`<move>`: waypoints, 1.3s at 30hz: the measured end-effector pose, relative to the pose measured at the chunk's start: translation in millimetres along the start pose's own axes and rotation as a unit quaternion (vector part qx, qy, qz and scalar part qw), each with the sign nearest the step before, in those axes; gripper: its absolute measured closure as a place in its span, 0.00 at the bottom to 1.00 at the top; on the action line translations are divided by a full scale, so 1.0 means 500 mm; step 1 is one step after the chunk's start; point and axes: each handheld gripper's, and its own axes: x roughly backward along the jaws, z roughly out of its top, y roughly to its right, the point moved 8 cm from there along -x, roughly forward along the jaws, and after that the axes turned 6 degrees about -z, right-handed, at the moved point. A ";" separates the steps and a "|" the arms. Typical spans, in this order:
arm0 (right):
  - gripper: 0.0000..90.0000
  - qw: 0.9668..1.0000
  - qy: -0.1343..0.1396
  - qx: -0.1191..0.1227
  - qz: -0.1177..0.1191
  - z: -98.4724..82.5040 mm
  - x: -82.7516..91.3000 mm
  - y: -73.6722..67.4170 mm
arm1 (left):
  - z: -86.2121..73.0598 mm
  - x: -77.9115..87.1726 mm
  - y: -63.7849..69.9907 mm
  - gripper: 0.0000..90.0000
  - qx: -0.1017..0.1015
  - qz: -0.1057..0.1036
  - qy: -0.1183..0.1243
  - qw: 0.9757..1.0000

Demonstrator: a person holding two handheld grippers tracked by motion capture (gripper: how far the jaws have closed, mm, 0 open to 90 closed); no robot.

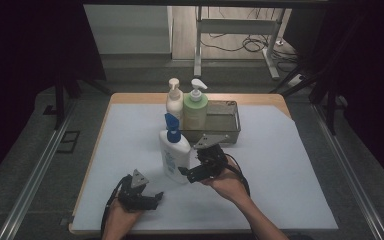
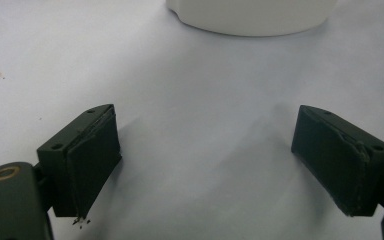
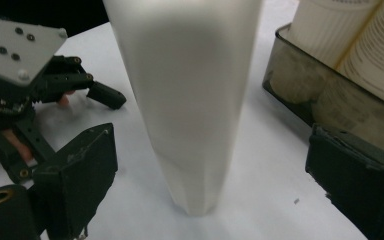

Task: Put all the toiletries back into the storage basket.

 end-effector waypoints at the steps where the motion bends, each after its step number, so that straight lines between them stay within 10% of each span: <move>1: 0.08 1.000 0.000 0.002 -0.001 0.005 -0.003 -0.002 | 0.000 0.000 0.000 0.13 -0.001 0.000 -0.001 1.000; 23: 0.17 1.000 0.009 -0.008 -0.019 0.052 -0.067 -0.017 | 0.000 0.000 0.000 0.13 -0.001 0.000 0.000 1.000; 39: 0.43 1.000 0.009 0.004 -0.025 0.060 -0.065 -0.028 | 0.000 0.000 0.000 0.13 0.000 0.000 0.000 1.000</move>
